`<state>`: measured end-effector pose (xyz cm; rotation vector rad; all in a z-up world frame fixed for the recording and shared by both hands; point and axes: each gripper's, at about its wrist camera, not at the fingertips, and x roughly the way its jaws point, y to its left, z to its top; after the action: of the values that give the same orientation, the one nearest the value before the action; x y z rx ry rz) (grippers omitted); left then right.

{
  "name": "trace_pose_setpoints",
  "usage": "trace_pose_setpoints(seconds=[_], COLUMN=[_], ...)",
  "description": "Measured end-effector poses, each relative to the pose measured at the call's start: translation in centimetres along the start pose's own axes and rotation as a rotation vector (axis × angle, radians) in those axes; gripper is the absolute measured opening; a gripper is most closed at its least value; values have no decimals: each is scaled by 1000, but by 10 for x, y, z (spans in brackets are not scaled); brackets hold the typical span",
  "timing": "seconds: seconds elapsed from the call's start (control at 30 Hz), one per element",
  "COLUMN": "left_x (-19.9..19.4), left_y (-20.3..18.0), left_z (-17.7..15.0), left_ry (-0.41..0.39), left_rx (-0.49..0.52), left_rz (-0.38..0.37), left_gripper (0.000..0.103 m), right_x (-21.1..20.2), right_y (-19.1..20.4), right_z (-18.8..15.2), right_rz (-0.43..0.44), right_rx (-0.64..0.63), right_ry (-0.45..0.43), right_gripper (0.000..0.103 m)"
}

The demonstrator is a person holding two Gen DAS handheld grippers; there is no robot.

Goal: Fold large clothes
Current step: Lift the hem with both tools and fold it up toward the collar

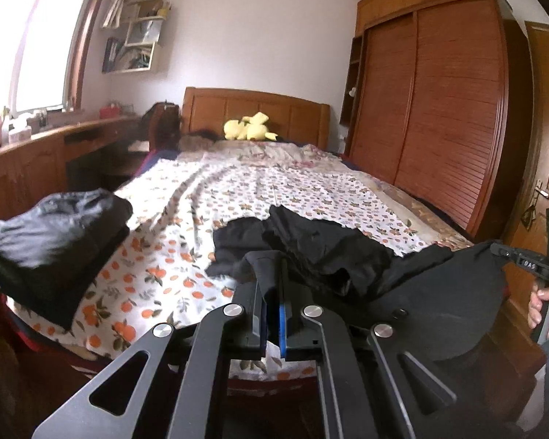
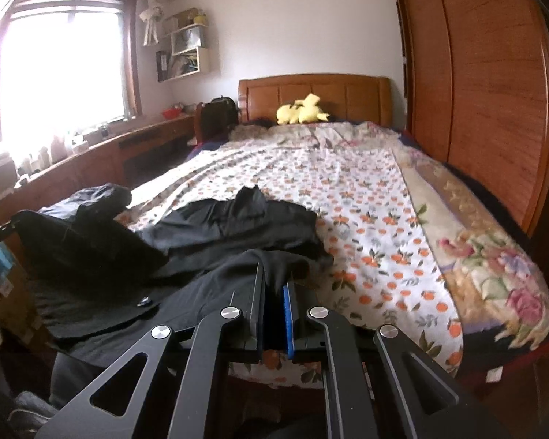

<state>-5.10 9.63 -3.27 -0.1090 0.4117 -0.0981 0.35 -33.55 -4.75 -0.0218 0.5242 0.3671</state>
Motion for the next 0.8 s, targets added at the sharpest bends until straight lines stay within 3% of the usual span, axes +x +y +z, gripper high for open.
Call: trace_pose_setpoints(seconds=[0.37, 0.67, 0.8], left_x=[83, 172, 215], left_y=[30, 52, 62], left_z=[38, 90, 114], left_ry=[51, 53, 51], left_rx=[-11, 12, 29], left_rz=[42, 57, 68], left_gripper=[5, 5, 5], right_x=[59, 127, 177], right_y=[-15, -29, -36], right_z=[29, 85, 115], right_rz=[0, -7, -29], right_rx=[-9, -39, -83], right_ry=[35, 43, 68], right_gripper=[7, 7, 7])
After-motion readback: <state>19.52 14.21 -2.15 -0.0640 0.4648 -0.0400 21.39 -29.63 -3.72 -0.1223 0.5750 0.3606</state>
